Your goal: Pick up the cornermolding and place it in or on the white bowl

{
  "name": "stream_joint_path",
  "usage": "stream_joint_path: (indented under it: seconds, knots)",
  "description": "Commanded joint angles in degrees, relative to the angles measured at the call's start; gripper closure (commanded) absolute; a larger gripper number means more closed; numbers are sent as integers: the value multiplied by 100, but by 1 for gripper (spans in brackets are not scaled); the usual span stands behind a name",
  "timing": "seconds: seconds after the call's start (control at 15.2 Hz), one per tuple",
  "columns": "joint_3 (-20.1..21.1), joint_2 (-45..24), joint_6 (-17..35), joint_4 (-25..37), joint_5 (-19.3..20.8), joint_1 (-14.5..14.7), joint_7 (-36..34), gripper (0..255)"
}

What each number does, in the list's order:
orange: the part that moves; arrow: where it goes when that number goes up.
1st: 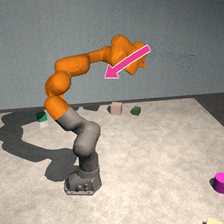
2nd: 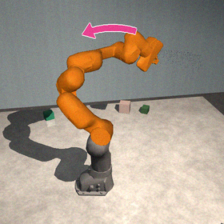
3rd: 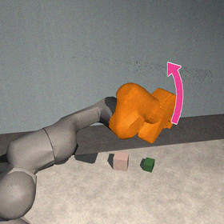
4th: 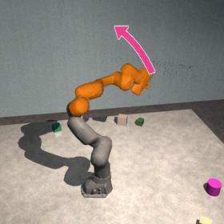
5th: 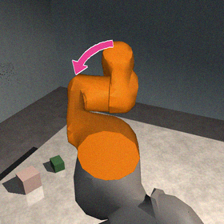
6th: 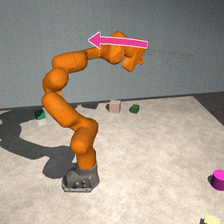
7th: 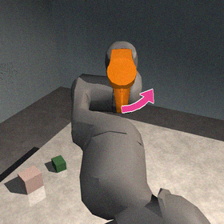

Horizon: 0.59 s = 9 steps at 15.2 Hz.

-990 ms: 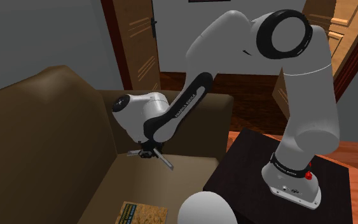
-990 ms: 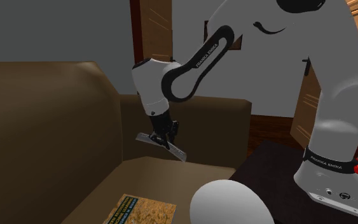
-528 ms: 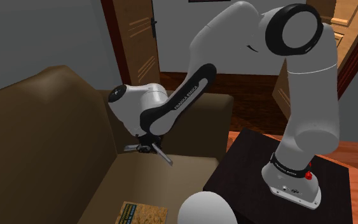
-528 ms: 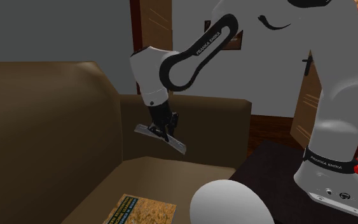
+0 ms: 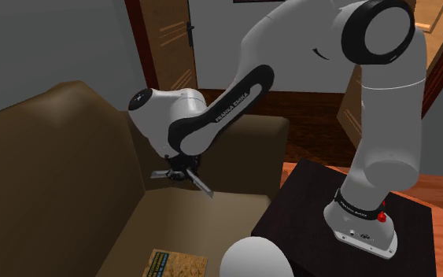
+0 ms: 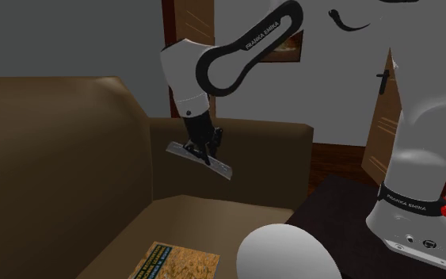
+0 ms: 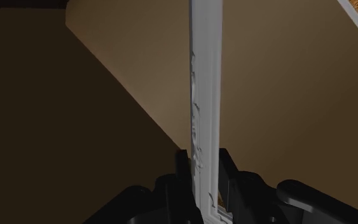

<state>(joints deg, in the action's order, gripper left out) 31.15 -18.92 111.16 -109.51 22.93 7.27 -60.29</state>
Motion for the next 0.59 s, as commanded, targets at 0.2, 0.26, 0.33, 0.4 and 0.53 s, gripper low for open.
stream_joint_path:
  seconds: [0.2,0.26,0.33,0.4,0.53]
  knots:
    - [243,654,180,-785,-360,24,-194,255]
    - [303,811,226,-970,-457,40,-240,255]
    - [365,966,268,-1148,-560,61,-283,255]
    - [427,1121,306,-1320,-667,86,-324,255]
    - [550,1427,370,-1643,-894,151,-401,255]
